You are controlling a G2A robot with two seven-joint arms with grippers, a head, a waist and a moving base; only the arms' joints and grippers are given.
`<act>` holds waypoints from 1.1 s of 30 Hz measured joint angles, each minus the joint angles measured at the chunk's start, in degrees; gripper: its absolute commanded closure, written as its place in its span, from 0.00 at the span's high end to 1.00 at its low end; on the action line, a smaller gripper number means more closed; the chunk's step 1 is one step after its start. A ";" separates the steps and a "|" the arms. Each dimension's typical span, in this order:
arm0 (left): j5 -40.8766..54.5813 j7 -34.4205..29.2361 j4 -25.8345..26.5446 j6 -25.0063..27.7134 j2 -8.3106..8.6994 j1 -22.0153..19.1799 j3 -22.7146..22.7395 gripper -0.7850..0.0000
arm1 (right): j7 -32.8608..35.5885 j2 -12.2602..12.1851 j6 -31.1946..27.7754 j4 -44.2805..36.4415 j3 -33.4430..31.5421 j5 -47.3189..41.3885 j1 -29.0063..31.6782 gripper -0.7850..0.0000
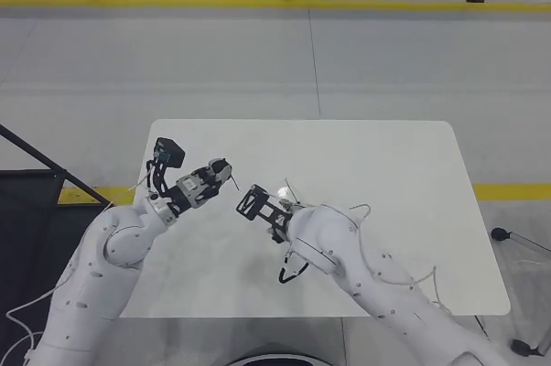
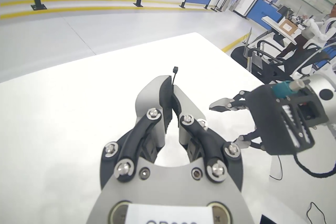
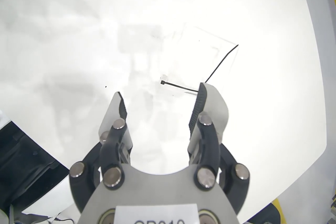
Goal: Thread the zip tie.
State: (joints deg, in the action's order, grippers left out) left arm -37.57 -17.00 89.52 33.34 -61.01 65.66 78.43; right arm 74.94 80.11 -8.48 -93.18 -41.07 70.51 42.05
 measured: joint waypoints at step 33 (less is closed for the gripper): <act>3.39 -1.08 2.05 -1.38 0.40 1.07 2.56 0.00 | 1.13 5.63 0.70 16.23 4.04 -4.96 -9.04 0.32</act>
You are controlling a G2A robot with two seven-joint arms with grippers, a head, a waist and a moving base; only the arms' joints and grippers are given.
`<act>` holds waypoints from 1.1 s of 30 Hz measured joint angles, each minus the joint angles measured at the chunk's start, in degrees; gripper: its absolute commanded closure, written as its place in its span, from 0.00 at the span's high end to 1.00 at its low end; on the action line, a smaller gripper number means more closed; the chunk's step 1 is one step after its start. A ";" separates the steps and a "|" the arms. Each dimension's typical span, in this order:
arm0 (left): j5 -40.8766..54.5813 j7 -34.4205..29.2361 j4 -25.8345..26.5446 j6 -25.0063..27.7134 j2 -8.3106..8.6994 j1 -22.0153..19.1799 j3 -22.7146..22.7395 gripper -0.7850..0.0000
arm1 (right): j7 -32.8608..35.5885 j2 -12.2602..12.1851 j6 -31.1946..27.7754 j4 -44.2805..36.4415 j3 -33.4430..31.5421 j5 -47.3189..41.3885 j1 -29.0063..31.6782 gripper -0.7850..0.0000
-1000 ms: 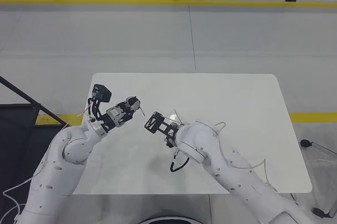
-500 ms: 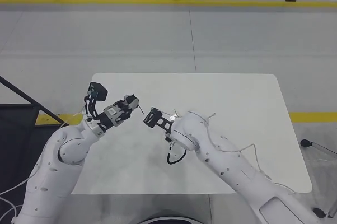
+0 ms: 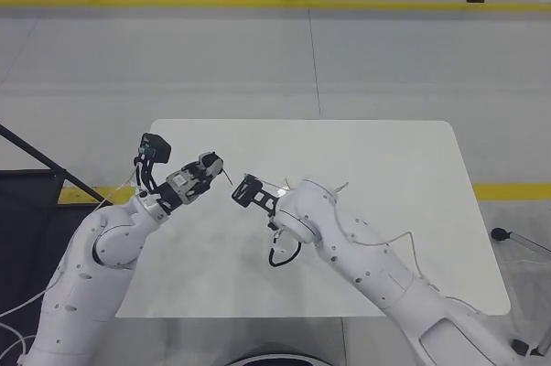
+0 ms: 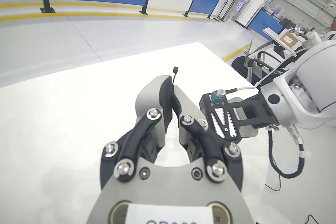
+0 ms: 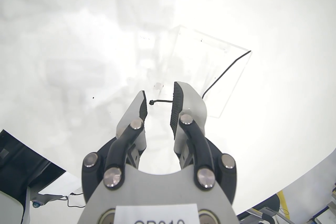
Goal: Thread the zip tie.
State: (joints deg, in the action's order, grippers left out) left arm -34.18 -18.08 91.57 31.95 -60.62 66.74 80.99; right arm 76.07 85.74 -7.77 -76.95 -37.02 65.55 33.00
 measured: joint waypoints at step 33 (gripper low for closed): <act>0.14 1.69 -0.32 -0.61 -0.09 0.33 0.06 0.00 | 2.25 1.55 -1.00 0.19 -1.41 0.98 1.05 0.31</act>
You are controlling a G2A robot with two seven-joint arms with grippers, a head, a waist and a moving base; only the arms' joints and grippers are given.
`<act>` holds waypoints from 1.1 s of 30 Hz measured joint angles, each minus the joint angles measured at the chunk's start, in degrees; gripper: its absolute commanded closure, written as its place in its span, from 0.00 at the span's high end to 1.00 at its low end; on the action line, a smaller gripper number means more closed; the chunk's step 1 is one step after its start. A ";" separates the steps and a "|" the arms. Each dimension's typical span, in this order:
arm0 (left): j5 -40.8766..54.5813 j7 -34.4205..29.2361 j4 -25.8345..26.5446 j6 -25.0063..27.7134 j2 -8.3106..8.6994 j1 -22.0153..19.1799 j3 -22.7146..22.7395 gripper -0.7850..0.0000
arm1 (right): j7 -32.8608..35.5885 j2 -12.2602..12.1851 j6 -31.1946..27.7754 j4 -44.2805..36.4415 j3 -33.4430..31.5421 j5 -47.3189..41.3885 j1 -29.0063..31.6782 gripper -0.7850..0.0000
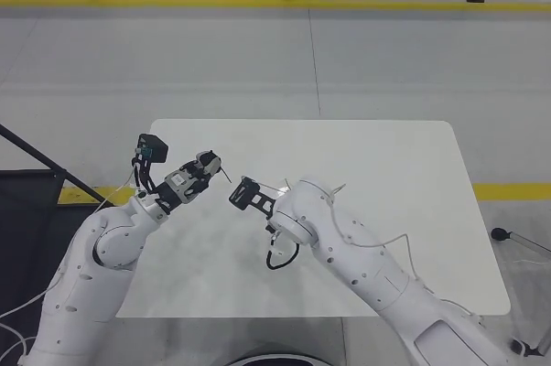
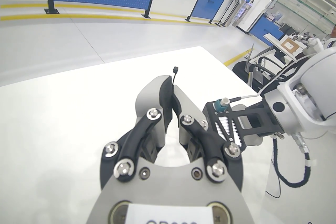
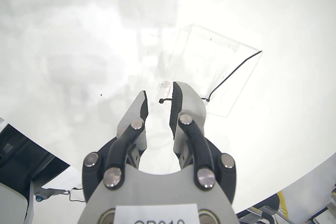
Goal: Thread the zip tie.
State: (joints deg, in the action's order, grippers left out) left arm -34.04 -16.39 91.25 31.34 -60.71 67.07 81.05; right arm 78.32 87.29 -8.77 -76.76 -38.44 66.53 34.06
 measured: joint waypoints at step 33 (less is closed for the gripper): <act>0.00 0.00 0.00 0.00 0.00 0.00 0.00 0.00 | -4.70 -4.88 -7.31 -26.76 -10.88 18.47 15.75 0.00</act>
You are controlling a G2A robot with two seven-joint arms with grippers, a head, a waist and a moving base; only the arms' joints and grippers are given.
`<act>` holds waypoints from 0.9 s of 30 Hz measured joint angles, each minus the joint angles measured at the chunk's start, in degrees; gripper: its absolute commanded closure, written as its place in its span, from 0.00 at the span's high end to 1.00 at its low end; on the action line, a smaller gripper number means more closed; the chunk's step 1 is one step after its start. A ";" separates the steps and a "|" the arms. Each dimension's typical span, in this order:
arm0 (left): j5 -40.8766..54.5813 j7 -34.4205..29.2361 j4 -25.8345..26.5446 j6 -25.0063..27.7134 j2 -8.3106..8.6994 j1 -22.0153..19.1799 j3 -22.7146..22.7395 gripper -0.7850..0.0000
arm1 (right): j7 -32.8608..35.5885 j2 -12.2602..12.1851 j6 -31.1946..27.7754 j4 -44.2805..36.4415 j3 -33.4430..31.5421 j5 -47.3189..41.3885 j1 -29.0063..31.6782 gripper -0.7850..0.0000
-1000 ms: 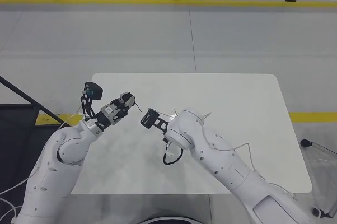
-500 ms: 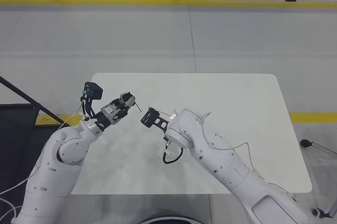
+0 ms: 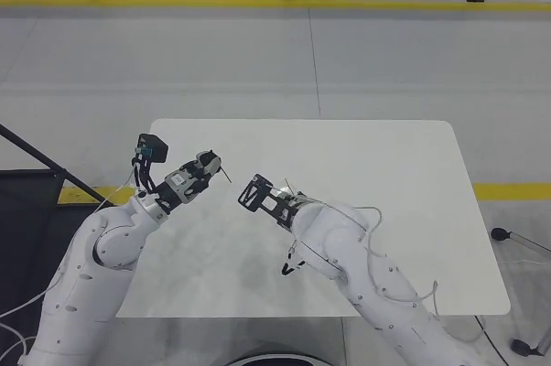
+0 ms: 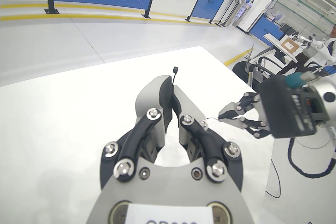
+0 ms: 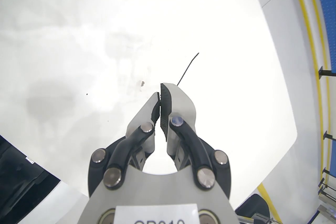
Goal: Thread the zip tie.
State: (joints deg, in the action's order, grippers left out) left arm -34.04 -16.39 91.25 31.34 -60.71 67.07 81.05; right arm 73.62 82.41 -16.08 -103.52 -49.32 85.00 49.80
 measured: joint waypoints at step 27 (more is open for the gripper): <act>-2.94 -2.78 1.99 1.24 -0.02 0.57 -2.34 0.00 | -6.33 -2.92 -12.21 -13.99 -9.25 0.87 9.31 0.00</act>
State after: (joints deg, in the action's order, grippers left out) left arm -36.97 -19.17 93.24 32.58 -60.73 67.64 78.72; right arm 67.29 79.49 -28.29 -117.52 -58.57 85.87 59.11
